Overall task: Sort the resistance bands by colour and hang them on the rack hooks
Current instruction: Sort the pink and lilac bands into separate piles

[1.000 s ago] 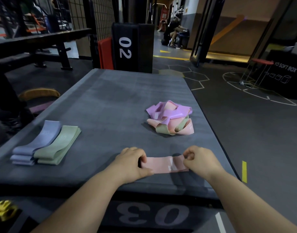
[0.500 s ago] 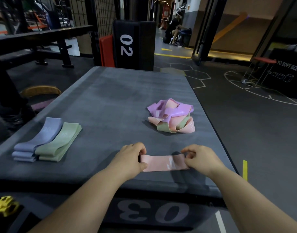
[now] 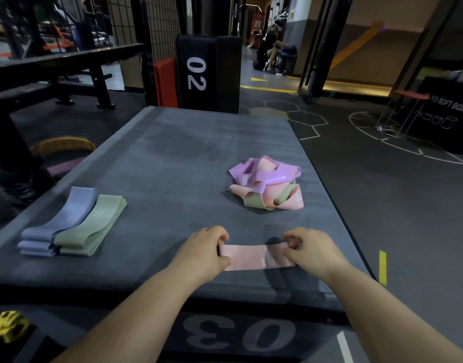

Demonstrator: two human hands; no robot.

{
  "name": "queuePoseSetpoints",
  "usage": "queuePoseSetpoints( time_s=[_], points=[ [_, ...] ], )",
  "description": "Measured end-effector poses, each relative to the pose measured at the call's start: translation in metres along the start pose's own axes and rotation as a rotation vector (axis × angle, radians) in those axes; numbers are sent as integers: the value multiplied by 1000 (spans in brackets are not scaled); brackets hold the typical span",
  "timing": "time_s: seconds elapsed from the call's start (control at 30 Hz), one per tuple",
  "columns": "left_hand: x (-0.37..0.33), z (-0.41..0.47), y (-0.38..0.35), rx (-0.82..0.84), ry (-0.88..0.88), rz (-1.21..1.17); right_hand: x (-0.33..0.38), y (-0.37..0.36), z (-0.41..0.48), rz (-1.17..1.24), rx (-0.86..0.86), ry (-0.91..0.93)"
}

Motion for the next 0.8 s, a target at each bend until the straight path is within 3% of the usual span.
queuePoseSetpoints(
  time_s=[0.53, 0.8],
  points=[
    [-3, 0, 2, 12, 67, 98, 0, 1, 4, 88, -10, -32],
    [-7, -3, 2, 9, 48, 14, 2, 4, 4, 214, 4, -84]
  ],
)
Point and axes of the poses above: each hand's wrist, its own z-axis towards the middle knuckle, its own y-axis out of the back of the hand, x = y × z, the point moved 2 cm from there along z, towards the middle knuckle, and after that the axes turned 8 degrees about -x, right-handed, at the moved point
